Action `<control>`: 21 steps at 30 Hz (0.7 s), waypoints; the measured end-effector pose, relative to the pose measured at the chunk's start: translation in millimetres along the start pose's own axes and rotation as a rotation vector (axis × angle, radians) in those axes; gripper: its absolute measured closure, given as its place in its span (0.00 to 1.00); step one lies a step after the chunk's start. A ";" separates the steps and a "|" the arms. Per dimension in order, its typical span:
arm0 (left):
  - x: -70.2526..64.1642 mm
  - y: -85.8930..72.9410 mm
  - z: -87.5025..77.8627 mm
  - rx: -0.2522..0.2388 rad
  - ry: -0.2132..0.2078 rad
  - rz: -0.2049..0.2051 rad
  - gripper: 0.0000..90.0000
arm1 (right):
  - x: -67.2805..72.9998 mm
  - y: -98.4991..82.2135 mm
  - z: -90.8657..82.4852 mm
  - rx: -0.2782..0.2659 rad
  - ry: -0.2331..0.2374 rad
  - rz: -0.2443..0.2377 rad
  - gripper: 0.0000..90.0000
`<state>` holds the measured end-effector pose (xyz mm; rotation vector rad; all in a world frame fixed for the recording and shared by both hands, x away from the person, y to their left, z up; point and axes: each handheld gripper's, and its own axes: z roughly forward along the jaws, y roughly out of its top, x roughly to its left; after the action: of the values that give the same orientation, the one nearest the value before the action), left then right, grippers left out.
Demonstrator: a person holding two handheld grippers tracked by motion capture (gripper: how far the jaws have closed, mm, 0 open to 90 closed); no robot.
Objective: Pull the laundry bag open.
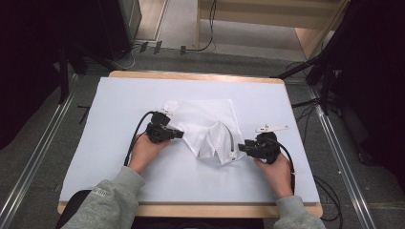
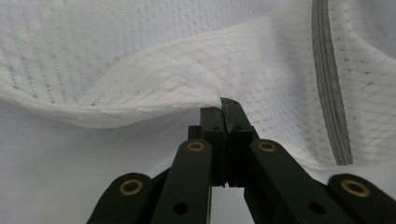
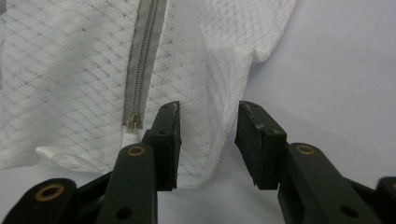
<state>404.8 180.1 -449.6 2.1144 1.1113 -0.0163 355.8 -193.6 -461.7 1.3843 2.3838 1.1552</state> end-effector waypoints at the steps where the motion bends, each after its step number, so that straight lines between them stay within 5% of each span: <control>1: 1.5 0.2 -2.4 -0.005 0.002 -0.003 1.00 | 0.2 0.0 0.8 0.006 0.002 0.001 0.69; 13: 24.7 1.9 -27.3 -0.001 -0.004 -0.026 1.00 | 4.0 -0.7 6.9 0.055 0.050 0.013 0.82; 21: 51.9 -1.6 -48.0 -0.037 0.000 -0.074 1.00 | 9.1 0.7 5.8 0.061 0.090 0.013 0.96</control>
<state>421.3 246.6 -432.6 2.0397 1.1809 -0.0306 353.9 -183.0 -463.1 1.3968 2.4948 1.1812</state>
